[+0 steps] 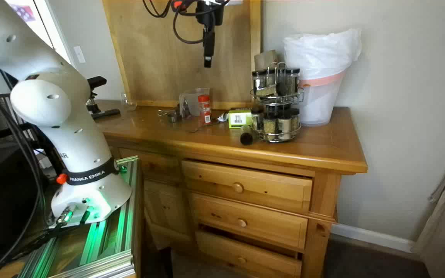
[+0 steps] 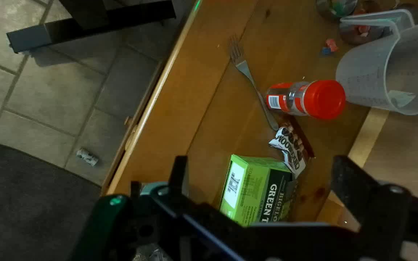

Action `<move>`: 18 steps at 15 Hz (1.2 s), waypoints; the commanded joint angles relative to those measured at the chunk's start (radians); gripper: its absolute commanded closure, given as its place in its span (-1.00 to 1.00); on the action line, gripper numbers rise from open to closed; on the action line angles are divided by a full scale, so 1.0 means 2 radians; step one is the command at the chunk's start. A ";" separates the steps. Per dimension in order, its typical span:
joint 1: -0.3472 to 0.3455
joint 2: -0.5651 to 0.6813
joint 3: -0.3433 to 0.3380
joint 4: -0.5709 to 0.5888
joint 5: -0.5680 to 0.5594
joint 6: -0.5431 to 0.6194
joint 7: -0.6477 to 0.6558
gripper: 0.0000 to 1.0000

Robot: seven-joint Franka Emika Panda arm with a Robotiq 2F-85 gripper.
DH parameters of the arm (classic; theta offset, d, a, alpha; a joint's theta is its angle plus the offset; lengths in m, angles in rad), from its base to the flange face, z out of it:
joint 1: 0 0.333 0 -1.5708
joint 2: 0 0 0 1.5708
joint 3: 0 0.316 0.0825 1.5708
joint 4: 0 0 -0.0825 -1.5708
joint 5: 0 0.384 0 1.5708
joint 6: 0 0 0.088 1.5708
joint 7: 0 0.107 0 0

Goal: Put the orange container inside the clear jug

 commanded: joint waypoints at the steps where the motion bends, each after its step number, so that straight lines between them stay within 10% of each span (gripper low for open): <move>1: -0.008 0.000 0.007 0.001 0.002 -0.002 -0.002 -1.00; 18: -0.002 -0.004 0.006 -0.004 0.010 0.000 -0.020 -1.00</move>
